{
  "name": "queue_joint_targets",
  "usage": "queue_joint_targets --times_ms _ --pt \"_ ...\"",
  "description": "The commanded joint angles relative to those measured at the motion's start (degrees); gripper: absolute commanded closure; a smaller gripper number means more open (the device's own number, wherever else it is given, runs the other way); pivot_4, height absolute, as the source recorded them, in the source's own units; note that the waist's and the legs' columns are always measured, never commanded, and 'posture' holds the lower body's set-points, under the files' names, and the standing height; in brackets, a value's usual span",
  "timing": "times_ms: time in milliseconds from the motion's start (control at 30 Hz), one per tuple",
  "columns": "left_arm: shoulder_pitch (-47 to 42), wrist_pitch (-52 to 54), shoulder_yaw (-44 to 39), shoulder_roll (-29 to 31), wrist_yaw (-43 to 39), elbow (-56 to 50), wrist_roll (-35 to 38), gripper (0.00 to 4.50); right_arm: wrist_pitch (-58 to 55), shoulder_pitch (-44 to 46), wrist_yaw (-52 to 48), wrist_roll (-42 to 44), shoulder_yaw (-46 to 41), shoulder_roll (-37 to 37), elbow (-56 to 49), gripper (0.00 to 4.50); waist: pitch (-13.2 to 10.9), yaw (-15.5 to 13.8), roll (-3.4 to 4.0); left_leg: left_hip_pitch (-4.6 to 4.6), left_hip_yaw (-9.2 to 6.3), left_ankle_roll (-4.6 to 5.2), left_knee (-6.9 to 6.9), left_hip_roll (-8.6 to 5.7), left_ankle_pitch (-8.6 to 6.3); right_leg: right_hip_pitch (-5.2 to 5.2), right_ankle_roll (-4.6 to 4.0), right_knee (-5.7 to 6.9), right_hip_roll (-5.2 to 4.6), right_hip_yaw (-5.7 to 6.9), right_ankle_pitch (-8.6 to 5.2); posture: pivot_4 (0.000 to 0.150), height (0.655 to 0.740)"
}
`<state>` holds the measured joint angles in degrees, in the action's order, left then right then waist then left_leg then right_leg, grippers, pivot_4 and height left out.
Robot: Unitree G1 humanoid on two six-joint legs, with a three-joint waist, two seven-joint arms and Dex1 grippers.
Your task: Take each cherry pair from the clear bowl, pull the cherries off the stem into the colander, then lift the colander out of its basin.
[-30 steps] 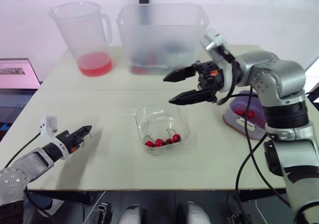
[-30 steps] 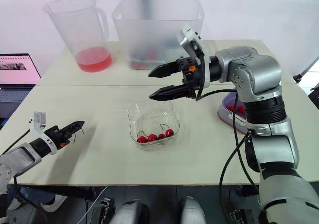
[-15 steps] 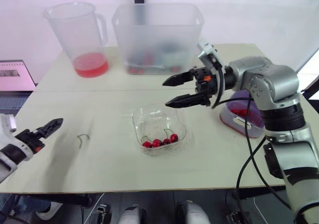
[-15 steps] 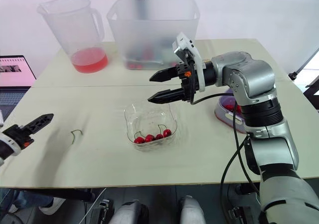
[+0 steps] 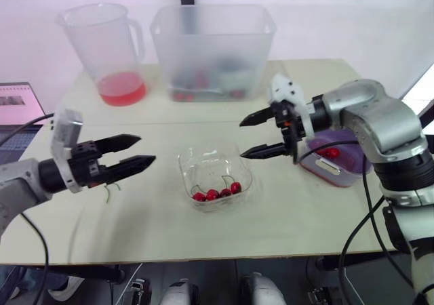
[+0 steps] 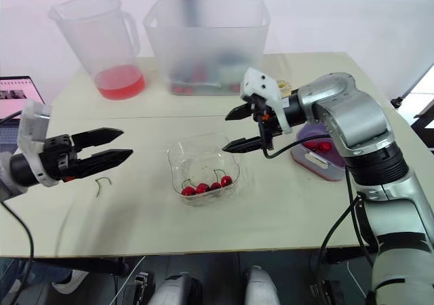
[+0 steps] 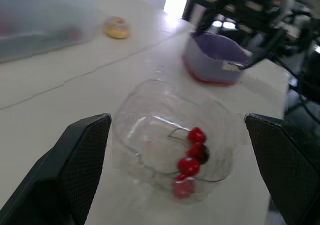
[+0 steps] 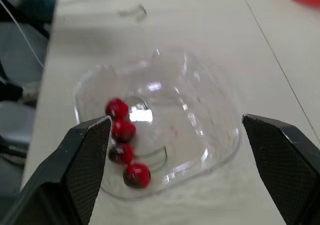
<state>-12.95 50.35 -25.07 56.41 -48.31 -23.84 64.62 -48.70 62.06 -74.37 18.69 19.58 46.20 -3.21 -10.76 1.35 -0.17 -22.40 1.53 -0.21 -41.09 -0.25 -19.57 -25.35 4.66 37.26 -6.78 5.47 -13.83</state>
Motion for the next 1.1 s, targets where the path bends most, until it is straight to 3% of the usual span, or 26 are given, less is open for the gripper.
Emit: queue_joint_targets --times_ms 33,233,433,533,600,1100 --pt "-0.5 -1.4 1.7 2.4 -4.3 -2.0 -2.2 0.02 -4.7 7.3 -2.8 -3.8 7.8 -1.1 1.1 0.0 0.0 0.2 0.02 0.0 0.02 0.0 0.06 0.01 0.01 -0.05 0.0 0.02 0.01 -0.02 0.0 0.15 0.6886" --pt "6.4 -7.1 1.2 3.2 -8.9 -0.5 -11.6 0.02 -2.7 11.7 -3.6 -9.4 17.2 -9.5 8.4 0.0 0.0 0.2 0.0 -0.04 0.02 0.01 0.07 -0.02 0.0 -0.06 0.0 0.0 0.04 0.01 0.0 0.15 0.6886" --pt "11.4 -8.2 -1.2 1.5 -8.1 -2.6 -13.8 0.02 0.7 9.8 -2.8 -13.8 22.6 -16.2 12.0 0.0 0.0 -0.6 -0.04 -0.16 -0.06 0.04 -0.07 -0.1 -0.01 -0.06 0.0 -0.02 -0.03 0.04 0.0 0.15 0.6886" --pt "13.6 -8.1 -2.8 0.9 -7.3 -3.8 -14.3 0.0 1.2 8.3 -3.2 -15.2 24.4 -17.4 11.9 0.87 0.0 -0.6 -0.03 -0.14 -0.09 0.03 -0.07 -0.09 -0.01 -0.06 0.0 -0.01 -0.02 0.04 0.0 0.15 0.6886" --pt "14.4 -7.9 -3.6 0.7 -7.0 -4.3 -14.2 0.0 1.3 7.7 -3.6 -15.7 24.8 -17.8 11.4 1.77 0.0 -0.5 -0.03 -0.14 -0.09 0.03 -0.06 -0.08 -0.01 -0.06 0.0 0.0 -0.02 0.05 0.0 0.15 0.6886" --pt "16.3 -7.1 -5.5 0.7 -5.5 -5.9 -13.9 0.0 2.3 4.3 -3.2 -20.0 27.2 -22.5 15.2 1.77 0.0 -0.4 -0.03 -0.12 -0.09 0.03 -0.06 -0.07 -0.01 -0.05 0.0 0.01 -0.01 0.05 0.0 0.15 0.6886"
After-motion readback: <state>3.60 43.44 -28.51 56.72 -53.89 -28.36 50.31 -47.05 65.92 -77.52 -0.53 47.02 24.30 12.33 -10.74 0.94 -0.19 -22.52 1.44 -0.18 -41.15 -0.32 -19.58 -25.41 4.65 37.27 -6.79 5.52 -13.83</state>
